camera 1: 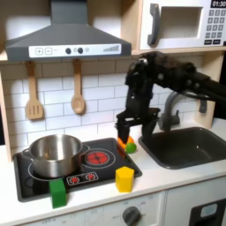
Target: Slide pot right
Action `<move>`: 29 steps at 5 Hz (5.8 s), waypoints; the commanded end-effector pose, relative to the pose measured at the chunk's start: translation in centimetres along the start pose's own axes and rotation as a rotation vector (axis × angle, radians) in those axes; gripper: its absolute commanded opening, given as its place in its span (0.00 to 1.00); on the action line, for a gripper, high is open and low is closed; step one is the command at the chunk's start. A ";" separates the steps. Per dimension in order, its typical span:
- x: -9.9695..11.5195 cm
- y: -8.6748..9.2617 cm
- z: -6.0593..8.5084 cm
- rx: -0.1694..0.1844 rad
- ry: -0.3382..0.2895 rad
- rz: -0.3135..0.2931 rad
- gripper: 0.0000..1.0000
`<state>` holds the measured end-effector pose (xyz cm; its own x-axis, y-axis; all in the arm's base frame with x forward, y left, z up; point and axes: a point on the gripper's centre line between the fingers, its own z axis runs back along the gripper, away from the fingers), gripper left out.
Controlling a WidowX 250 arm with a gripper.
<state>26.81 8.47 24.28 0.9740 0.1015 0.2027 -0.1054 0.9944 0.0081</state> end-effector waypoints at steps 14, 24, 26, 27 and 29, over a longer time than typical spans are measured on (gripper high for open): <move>12.5 9.5 -8.7 0.141 0.040 0.043 1.00; 8.2 4.1 -9.5 0.045 0.133 -0.088 1.00; 7.5 1.7 -9.0 0.031 0.130 -0.131 1.00; 7.1 1.1 -9.1 0.030 0.139 -0.142 1.00; 6.8 0.2 -8.7 0.030 0.131 -0.162 1.00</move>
<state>35.16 9.76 16.90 0.9972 -0.0449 0.0605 0.0416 0.9977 0.0536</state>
